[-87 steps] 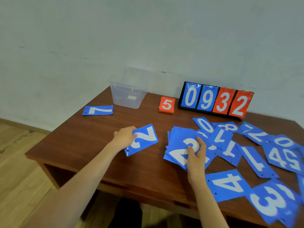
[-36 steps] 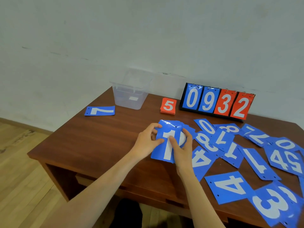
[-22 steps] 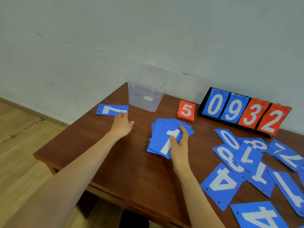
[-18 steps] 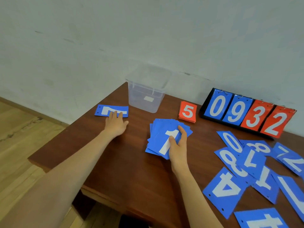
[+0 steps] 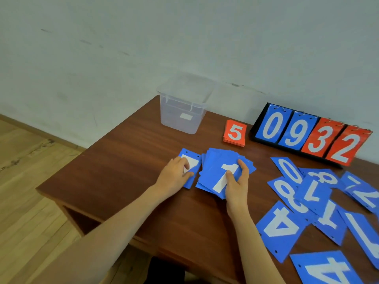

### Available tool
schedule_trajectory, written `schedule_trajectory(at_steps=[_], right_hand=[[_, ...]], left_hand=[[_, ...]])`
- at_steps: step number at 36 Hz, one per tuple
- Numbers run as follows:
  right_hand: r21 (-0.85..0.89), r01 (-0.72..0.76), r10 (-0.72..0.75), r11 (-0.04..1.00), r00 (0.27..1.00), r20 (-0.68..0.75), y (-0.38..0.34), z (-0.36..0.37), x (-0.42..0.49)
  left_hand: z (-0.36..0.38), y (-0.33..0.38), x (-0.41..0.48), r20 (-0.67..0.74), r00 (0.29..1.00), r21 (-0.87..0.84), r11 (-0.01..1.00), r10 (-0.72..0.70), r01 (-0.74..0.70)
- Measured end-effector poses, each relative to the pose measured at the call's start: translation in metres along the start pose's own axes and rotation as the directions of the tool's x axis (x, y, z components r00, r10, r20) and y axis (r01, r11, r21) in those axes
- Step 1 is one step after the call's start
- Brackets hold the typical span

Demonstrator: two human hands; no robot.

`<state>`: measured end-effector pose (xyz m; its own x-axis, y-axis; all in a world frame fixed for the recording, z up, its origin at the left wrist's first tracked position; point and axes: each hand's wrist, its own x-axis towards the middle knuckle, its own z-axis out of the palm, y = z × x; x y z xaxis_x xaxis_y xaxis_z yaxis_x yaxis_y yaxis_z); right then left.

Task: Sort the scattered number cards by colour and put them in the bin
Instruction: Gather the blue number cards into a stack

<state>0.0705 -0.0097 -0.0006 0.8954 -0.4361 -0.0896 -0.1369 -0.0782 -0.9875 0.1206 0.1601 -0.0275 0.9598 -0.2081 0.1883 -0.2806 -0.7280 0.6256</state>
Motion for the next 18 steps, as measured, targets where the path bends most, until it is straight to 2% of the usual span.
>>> schedule_trajectory(at_steps=[3, 5, 7, 10, 12, 18], right_hand=[[0.014, 0.003, -0.002, 1.000, 0.999, -0.038, -0.003, -0.019, -0.010], [0.009, -0.002, 0.003, 1.000, 0.998, -0.069, -0.004, -0.032, -0.018], [0.017, -0.009, 0.011, 1.000, 0.996, -0.093, -0.005, -0.048, -0.027], [0.052, -0.007, 0.013, 0.999, 0.993, -0.117, -0.005, -0.068, -0.042], [0.055, 0.019, -0.011, 0.998, 0.991, -0.133, -0.005, -0.080, -0.050], [0.092, 0.041, -0.027, 0.995, 0.989, -0.143, -0.003, -0.109, -0.065]], left_hand=[[0.003, 0.018, -0.013, 0.099, 0.995, -0.165, 0.986, -0.013, 0.029], [0.007, 0.027, -0.022, 0.150, 0.989, -0.193, 0.981, -0.003, 0.032], [0.012, 0.037, -0.032, 0.172, 0.985, -0.138, 0.989, -0.021, 0.046], [0.013, 0.052, -0.042, 0.170, 0.977, 0.116, 0.987, -0.125, 0.106], [0.013, 0.064, -0.049, 0.191, 0.959, 0.226, 0.960, -0.210, 0.166], [0.015, 0.087, -0.063, 0.200, 0.923, 0.210, 0.935, -0.328, 0.287]])
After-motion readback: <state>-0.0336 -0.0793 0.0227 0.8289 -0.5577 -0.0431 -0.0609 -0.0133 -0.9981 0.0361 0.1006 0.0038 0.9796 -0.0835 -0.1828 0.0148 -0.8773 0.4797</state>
